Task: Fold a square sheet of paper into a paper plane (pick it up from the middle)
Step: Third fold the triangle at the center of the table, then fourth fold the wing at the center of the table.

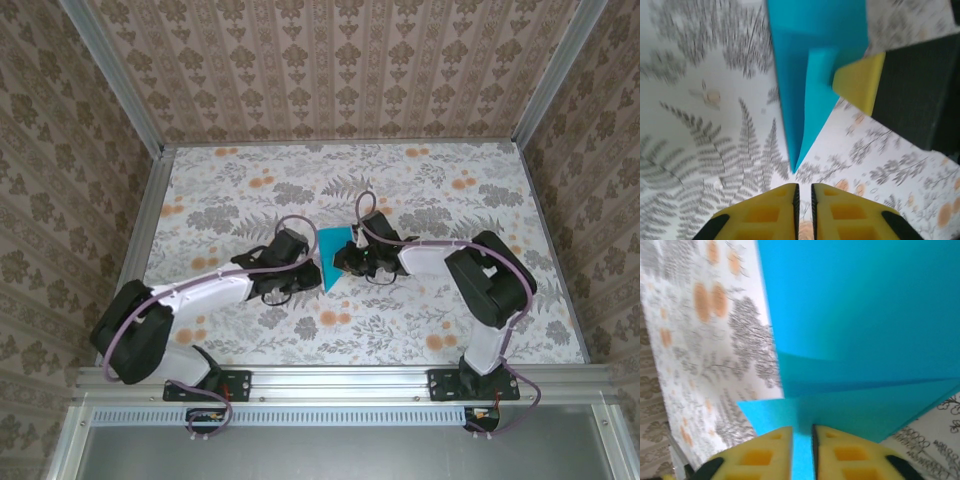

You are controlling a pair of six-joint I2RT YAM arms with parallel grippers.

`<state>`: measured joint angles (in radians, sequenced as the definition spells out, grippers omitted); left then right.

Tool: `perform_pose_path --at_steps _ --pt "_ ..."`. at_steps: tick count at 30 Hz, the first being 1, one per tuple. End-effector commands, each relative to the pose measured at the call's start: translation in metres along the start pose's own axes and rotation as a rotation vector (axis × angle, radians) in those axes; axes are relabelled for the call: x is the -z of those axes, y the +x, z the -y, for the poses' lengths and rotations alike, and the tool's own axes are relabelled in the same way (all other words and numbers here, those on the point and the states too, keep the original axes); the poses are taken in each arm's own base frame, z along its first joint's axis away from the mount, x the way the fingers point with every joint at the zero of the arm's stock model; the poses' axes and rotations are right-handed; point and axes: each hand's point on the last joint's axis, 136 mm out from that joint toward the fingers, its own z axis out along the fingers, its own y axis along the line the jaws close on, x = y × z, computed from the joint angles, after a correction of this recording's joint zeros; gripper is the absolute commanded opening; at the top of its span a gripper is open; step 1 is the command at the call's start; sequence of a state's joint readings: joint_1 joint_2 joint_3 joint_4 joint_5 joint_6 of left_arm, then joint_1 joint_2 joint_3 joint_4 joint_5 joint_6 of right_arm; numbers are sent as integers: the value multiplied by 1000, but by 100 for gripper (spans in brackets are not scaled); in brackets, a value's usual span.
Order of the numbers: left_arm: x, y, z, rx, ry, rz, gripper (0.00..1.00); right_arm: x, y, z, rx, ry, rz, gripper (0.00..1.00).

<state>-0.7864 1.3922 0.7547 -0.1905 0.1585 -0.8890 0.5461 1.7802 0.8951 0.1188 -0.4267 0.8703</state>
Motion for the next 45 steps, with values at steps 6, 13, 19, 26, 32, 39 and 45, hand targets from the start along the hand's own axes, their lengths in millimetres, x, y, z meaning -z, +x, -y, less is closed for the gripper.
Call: perform_pose_path --at_steps 6,13,19,26,32,39,45 --pt "8 -37 35 -74 140 109 24 58 -35 1 -10 -46 158 41" --pt "-12 -34 45 -91 165 82 22 76 -41 31 -14 -34 189 53" --pt "-29 -35 44 -82 152 65 17 67 -32 34 6 -65 130 59" --pt "-45 -41 32 -72 84 75 12 53 -29 35 -25 -119 100 61" --pt "-58 -39 8 -43 -1 66 8 45 -26 35 -23 -122 83 61" --pt "-67 -34 -10 -16 -59 47 7 30 -21 33 -21 -115 44 57" --pt "-69 -31 -19 -5 -83 42 6 19 -18 26 -10 -118 5 51"
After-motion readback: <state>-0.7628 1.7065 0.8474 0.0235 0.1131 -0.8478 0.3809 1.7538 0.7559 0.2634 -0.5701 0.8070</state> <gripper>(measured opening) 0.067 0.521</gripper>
